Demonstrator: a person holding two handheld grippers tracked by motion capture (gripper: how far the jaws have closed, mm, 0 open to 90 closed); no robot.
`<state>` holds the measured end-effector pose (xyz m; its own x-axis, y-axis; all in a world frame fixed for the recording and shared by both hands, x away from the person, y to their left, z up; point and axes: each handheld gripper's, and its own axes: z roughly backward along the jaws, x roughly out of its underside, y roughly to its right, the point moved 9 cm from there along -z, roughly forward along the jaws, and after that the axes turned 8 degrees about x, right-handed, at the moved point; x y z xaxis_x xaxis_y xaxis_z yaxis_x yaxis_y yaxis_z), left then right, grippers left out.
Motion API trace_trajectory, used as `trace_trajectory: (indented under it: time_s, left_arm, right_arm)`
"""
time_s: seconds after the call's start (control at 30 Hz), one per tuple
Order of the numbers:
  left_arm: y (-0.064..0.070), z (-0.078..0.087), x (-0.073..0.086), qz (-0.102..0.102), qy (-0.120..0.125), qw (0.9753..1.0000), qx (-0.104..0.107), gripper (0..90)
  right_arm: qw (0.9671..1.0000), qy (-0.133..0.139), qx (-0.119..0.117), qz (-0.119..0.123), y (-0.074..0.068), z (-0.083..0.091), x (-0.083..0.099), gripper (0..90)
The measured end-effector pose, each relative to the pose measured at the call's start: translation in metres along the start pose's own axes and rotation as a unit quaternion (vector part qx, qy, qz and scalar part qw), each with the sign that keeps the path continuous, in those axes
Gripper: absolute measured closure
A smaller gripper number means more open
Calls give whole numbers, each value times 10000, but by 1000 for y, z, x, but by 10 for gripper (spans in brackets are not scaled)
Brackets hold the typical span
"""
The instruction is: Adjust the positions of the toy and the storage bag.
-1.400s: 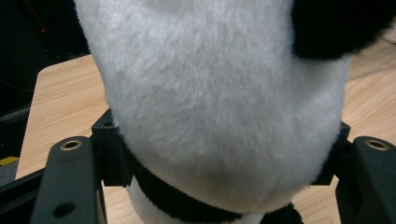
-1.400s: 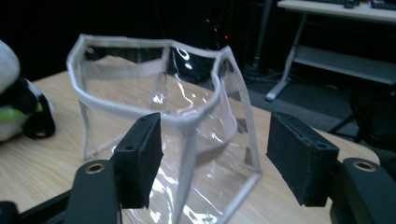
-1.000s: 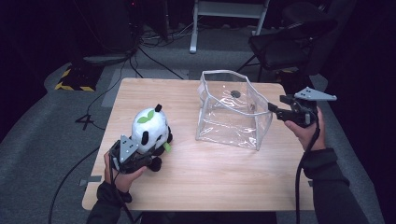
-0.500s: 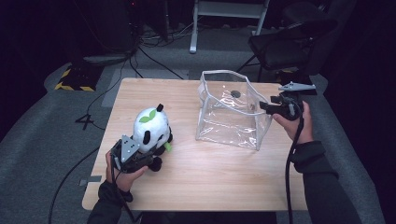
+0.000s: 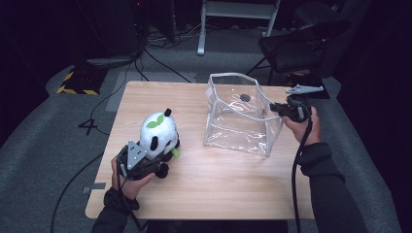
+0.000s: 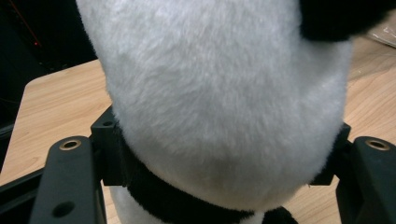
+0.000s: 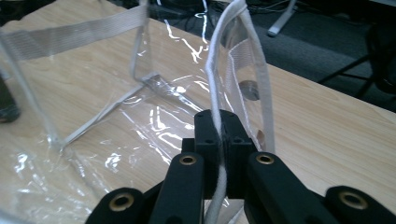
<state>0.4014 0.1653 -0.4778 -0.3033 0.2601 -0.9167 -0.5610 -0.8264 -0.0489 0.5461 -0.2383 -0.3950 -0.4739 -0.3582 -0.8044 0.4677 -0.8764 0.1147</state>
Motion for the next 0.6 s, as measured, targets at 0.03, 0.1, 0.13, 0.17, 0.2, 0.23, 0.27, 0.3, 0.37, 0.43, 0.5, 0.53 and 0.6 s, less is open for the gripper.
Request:
trace_trajectory:
  time_s: [0.03,0.1,0.13,0.17,0.2,0.23,0.27,0.3,0.37,0.43,0.5,0.53,0.6]
  left_arm:
    - [0,0,0,5,-3,10000,-4,288]
    - [0,0,0,2,-3,10000,-8,288]
    - [0,0,0,10,1,10000,-5,289]
    - [0,0,0,16,5,10000,-6,288]
    - [0,0,0,17,7,10000,-11,288]
    - [0,0,0,20,5,10000,-17,288]
    - [0,0,0,15,10,10000,-23,288]
    - [0,-1,0,19,12,10000,-17,288]
    - [0,-1,0,22,7,10000,-20,288]
    - [0,-1,0,29,8,10000,-21,288]
    - [1,-1,0,28,4,10000,-21,288]
    - [1,-1,0,28,3,10000,-20,288]
    - [1,-2,-1,32,4,10000,-21,288]
  right_arm:
    - [10000,9,-60,45,-3,1,0,880]
    - [9998,58,-166,138,-8,4,1,880]
    - [9996,82,-207,176,-11,6,1,880]
    - [9993,115,-258,243,-15,8,2,880]
    - [9986,232,-322,345,-21,14,2,880]
    - [9986,232,-322,345,-21,14,2,880]
    - [9982,294,-354,381,-24,17,3,880]
    - [9977,343,-402,418,-27,20,3,880]
    - [9967,421,-481,497,-31,26,5,880]
    - [9955,448,-645,537,-37,35,9,880]
    - [9950,437,-710,554,-39,37,11,880]
    - [9944,425,-796,558,-41,40,13,880]
    - [9928,378,-977,579,-46,45,17,880]
